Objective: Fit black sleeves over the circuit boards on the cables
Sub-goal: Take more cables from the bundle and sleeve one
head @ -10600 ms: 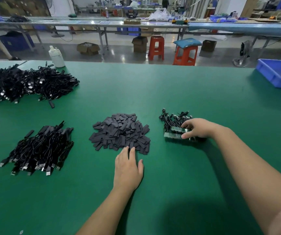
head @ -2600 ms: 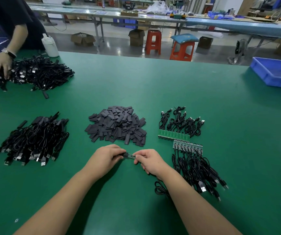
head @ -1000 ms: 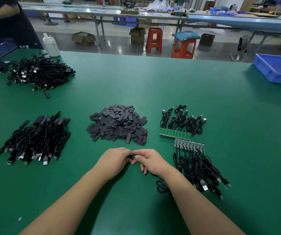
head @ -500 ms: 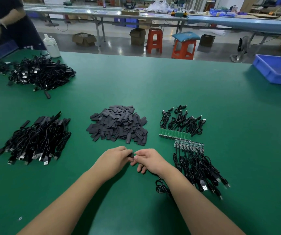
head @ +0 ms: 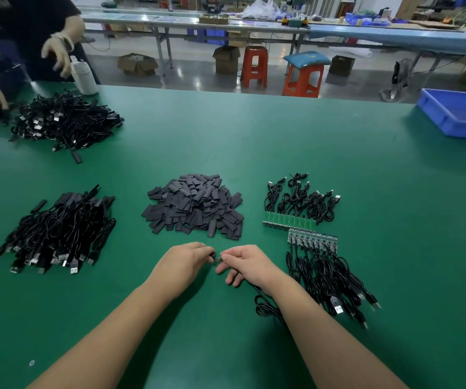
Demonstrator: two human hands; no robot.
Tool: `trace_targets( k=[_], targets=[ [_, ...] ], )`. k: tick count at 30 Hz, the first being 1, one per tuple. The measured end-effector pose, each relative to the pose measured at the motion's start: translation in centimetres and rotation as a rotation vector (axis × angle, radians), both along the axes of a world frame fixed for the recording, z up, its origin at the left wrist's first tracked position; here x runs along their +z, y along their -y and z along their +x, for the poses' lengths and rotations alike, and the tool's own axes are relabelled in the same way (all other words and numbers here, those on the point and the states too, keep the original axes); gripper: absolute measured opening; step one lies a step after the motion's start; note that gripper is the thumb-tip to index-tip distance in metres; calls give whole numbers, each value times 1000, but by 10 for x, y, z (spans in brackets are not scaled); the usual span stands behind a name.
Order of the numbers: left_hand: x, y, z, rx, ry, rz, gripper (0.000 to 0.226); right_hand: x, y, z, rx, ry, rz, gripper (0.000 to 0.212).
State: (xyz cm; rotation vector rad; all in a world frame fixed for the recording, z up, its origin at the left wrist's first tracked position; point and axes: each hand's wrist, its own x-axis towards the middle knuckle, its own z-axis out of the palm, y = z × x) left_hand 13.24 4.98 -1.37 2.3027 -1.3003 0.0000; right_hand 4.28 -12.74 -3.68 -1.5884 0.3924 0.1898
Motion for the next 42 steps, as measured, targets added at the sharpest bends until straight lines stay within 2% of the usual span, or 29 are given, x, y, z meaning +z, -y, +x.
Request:
trace_targets(
  k=[12,23,31,36,39,42],
  targets=[
    [-4,-1,-1,-8,-40,0,21,0,0,0,8,-7,-51,14],
    [-3,-3,1,-69,56,82,30,2,-3,1,16,-14,-96,18],
    [-12,-4,5,-85,87,121,24,1,-2,-1,35,-15,-66,15],
    [-10,-1,6,-98,93,214,21,4,-3,-2,63,-15,-146,18],
    [-1,6,9,-50,21,360,21,6,-3,-1,81,-39,-283,28],
    [5,9,10,13,-106,393,23,5,-2,-1,95,-31,-271,19]
  ],
)
